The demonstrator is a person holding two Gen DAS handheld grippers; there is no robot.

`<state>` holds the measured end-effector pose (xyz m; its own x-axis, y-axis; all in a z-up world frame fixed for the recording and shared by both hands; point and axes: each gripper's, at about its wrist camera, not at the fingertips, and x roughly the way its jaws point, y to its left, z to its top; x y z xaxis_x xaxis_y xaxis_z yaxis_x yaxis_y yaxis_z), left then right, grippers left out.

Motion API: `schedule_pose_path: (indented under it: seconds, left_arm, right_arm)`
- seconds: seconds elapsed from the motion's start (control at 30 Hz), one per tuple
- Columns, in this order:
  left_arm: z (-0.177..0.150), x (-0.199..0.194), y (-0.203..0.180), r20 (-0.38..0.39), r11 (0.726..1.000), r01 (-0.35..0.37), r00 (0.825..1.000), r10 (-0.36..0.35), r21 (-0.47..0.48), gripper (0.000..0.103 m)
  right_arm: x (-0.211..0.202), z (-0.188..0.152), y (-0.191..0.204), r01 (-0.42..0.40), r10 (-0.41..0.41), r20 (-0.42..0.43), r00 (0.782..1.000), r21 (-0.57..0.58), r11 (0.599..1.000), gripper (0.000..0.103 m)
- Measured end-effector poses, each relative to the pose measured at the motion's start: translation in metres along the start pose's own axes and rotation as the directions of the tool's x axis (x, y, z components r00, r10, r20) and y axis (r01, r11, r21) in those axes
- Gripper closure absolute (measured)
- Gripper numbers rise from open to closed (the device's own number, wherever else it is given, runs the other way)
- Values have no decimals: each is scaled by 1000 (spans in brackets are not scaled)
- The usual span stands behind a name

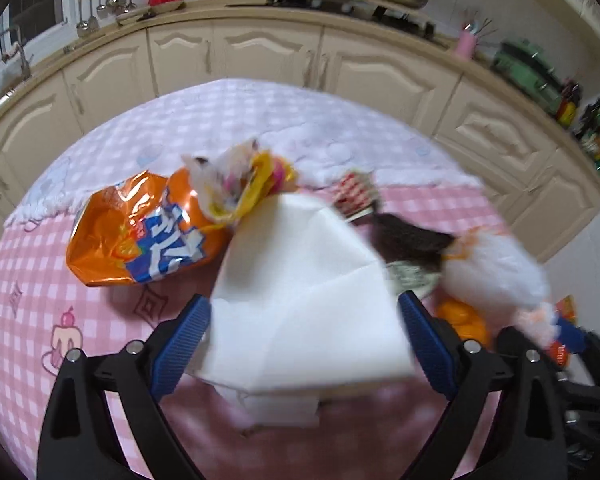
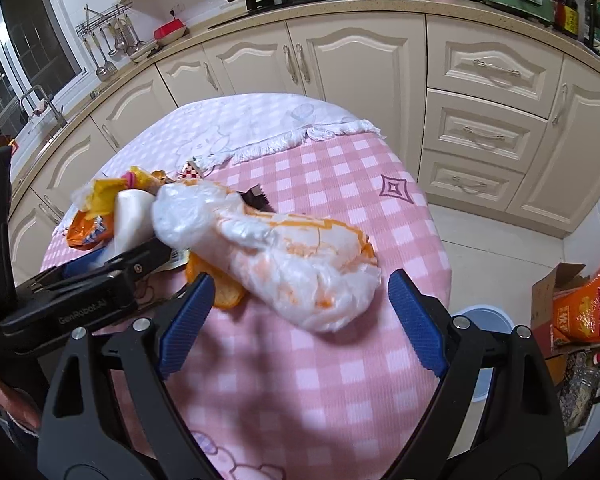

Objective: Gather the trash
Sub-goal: 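Grasp the white paper cup with the left gripper while the right grasps the clear plastic bag, then carry the paper cup and plastic bag over the blue bin and open both grippers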

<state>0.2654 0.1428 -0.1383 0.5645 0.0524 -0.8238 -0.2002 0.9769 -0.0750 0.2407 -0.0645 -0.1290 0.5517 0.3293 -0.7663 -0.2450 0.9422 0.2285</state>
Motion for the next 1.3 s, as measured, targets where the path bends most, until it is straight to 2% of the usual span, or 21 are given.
schedule_pose_path:
  seconds: [0.07, 0.13, 0.23, 0.3, 0.33, 0.43, 0.5, 0.53, 0.63, 0.87, 1.3]
  left_arm:
    - [0, 8, 4, -34, 1000, -13, 999, 12, -11, 10]
    - [2, 6, 7, -13, 1000, -13, 1000, 13, -18, 11]
    - [3, 3, 14, -2, 999, 18, 1000, -18, -42, 19]
    - [2, 2, 14, 4, 999, 21, 1000, -21, -30, 20]
    - [2, 1, 14, 6, 1000, 18, 1000, -18, -23, 20]
    - [0, -6, 10, 37, 1000, -2, 999, 2, 5, 28]
    - [0, -14, 7, 77, 999, -39, 996, 37, 20, 64]
    - [0, -16, 9, 88, 998, -63, 994, 61, 23, 72]
    - [-1, -17, 15, 75, 999, -42, 996, 41, 10, 73]
    - [-5, -29, 21, 95, 999, -35, 995, 35, 1, 83]
    - [-23, -56, 11, 118, 999, 18, 993, -22, 31, 84]
  right_arm:
    - [2, 2, -1, -9, 9, 1, 1000, -4, 1000, 16]
    - [3, 4, 0, -24, 24, 11, 1000, -20, 1000, 16]
    - [3, 5, 4, -37, 39, 26, 999, -50, 998, 16]
    - [2, 5, 7, -48, 50, 31, 998, -68, 997, 31]
    - [2, 4, 9, -59, 61, 29, 998, -79, 995, 46]
    - [0, 2, 15, -76, 80, 32, 996, -99, 992, 51]
    - [-1, 2, 16, -80, 83, 34, 996, -93, 992, 56]
    - [-3, 2, 15, -85, 88, 36, 995, -79, 993, 57]
    - [-13, 1, 13, -83, 86, 55, 995, -60, 995, 58]
    - [-34, -4, 11, -62, 65, 86, 994, -35, 997, 58]
    - [-70, -23, 3, -44, 42, 130, 991, 14, 999, 58]
